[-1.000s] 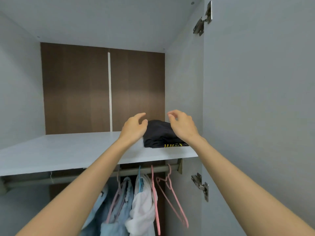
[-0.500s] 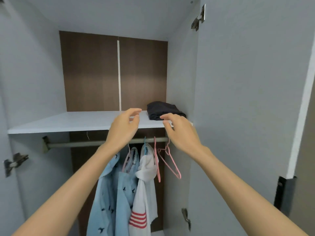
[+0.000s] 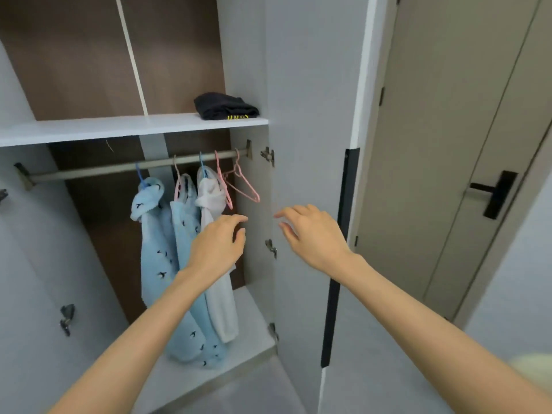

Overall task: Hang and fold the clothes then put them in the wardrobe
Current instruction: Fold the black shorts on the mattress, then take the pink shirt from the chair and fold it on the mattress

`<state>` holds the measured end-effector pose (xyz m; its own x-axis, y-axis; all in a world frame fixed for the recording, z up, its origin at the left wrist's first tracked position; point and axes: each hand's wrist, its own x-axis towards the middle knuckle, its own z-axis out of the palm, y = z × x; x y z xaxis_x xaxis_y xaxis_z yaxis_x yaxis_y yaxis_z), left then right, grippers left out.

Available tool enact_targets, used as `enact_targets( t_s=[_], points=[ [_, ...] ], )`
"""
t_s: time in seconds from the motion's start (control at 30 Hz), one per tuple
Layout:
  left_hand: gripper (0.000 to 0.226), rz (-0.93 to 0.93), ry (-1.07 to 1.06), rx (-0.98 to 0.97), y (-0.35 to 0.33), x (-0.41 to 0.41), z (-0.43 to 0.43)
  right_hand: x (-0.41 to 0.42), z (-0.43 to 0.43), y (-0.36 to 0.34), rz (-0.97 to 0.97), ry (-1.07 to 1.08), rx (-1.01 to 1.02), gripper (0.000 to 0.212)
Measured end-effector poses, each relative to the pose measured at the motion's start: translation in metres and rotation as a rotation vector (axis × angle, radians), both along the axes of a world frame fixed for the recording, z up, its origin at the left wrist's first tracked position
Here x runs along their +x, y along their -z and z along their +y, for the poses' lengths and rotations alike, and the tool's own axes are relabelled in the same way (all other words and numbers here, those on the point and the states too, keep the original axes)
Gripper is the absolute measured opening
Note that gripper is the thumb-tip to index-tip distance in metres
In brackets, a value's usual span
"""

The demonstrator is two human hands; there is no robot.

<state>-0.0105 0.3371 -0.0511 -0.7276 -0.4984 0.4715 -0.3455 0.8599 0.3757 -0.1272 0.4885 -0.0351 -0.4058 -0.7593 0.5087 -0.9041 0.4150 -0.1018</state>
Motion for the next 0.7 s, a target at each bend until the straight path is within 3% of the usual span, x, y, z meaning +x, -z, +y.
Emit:
enact_targets(
  t_s=[0.23, 0.7],
  points=[
    [0.034, -0.086, 0.153, -0.019, 0.047, -0.008, 0.11, 0.004, 0.14, 0.06, -0.074, 0.172, 0.015, 0.033],
    [0.035, -0.328, 0.41, 0.094, 0.182, -0.115, 0.376, -0.058, 0.433, 0.198, -0.318, 0.484, 0.238, 0.033]
  ],
)
